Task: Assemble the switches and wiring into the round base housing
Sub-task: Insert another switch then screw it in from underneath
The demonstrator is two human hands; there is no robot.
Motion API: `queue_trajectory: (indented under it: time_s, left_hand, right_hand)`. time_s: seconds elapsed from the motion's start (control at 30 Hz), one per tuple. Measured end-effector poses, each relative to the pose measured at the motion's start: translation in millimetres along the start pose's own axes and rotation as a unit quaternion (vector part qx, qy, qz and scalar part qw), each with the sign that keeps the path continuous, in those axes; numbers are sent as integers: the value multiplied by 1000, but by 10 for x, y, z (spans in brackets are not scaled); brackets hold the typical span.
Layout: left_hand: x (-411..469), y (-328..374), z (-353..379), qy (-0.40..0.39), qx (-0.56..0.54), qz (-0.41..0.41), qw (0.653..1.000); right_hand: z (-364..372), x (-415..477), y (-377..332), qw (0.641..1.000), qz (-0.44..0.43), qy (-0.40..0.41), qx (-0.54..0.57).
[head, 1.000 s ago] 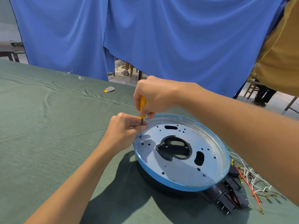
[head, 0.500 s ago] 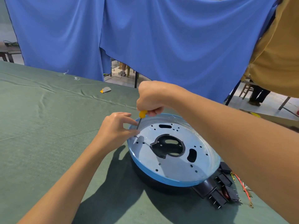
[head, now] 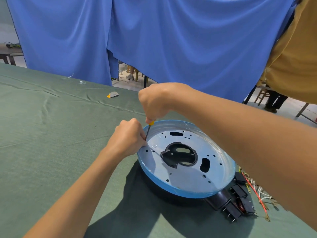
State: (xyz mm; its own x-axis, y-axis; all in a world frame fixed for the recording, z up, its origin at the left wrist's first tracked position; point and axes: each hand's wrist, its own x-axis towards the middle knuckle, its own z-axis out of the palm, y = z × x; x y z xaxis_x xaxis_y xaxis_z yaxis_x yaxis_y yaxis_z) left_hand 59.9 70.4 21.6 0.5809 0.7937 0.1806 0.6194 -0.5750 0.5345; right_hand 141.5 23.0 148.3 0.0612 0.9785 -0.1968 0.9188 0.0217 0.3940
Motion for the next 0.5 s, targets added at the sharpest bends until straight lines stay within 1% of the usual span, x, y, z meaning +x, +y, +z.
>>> queue_trajectory:
  time_s: [0.1,0.3,0.4,0.5]
  left_hand:
    - [4,-1,19,8,-10,3,1000]
    - [23,5,30,8,-9,-8,1000]
    - [43,13,19,2,4,-3,1000]
    - [59,20,-2,-5,3,0,1000]
  right_hand:
    - [-21,-25,7,998,-42,20,-46]
    - [-38,-134,10,990,-120,61,-50]
    - [-38,-120,27,989,-133,70,-12]
    - [-50,-93,43,989,-132,65,-10]
